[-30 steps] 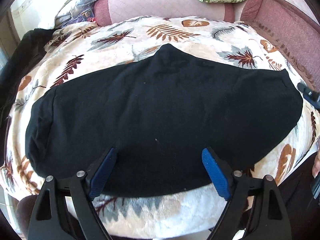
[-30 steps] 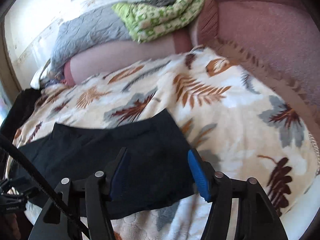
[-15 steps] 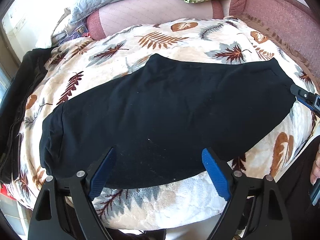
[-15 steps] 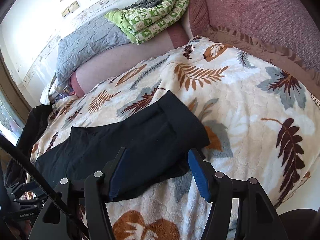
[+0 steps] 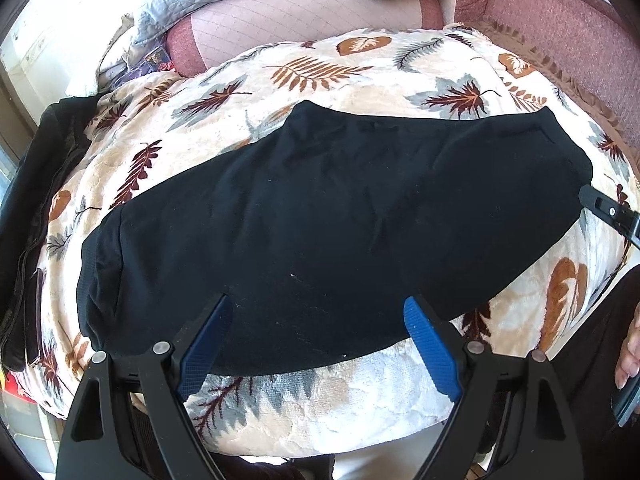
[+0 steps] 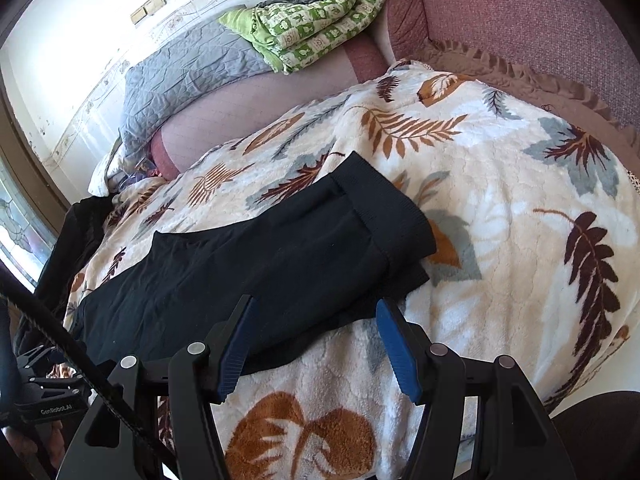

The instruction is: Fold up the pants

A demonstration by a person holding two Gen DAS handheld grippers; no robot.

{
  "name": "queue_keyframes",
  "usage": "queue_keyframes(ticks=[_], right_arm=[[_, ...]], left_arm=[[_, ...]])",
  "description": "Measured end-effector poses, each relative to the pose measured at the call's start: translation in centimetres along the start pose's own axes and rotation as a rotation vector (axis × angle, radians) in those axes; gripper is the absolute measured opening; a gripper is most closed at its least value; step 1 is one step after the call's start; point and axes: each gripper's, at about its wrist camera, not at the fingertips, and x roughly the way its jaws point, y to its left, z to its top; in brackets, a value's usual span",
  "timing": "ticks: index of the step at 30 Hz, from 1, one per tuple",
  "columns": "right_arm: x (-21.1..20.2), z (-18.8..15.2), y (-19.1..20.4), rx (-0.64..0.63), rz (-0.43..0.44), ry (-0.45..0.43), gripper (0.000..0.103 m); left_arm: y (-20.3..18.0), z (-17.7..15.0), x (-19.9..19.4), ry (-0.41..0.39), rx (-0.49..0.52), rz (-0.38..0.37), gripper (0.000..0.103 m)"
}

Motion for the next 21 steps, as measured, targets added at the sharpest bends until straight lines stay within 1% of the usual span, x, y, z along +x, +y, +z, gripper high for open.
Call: queue_keyframes(ticks=[7, 11, 15, 19, 21], right_arm=[[1.1, -0.7, 0.7, -0.011, 0.032, 0.053, 0.066], [2.0, -0.6, 0.0, 0.035, 0.044, 0.083, 0.066], [2.4, -0.2, -1.3, 0.113, 0.053, 0.084, 0.066], [2.6, 0.3, -2.2, 0.175, 0.085, 0.078, 0.066], [2.7, 0.8, -2.5, 0.193, 0.091, 0.078, 0.066]], left_arm=[[-0.3, 0.4, 0.2, 0.015, 0.011, -0.004, 0.087], [-0.7, 1.3, 0.3, 0.022, 0.025, -0.029, 0.087], [-1.2, 3.7, 0.0, -0.008, 0.033, -0.101, 0.087], [-2.8, 7.6, 0.1, -0.028, 0.064, -0.191, 0.087], [-4.3, 9.9, 0.1, -0.041, 0.103, -0.239, 0.087]])
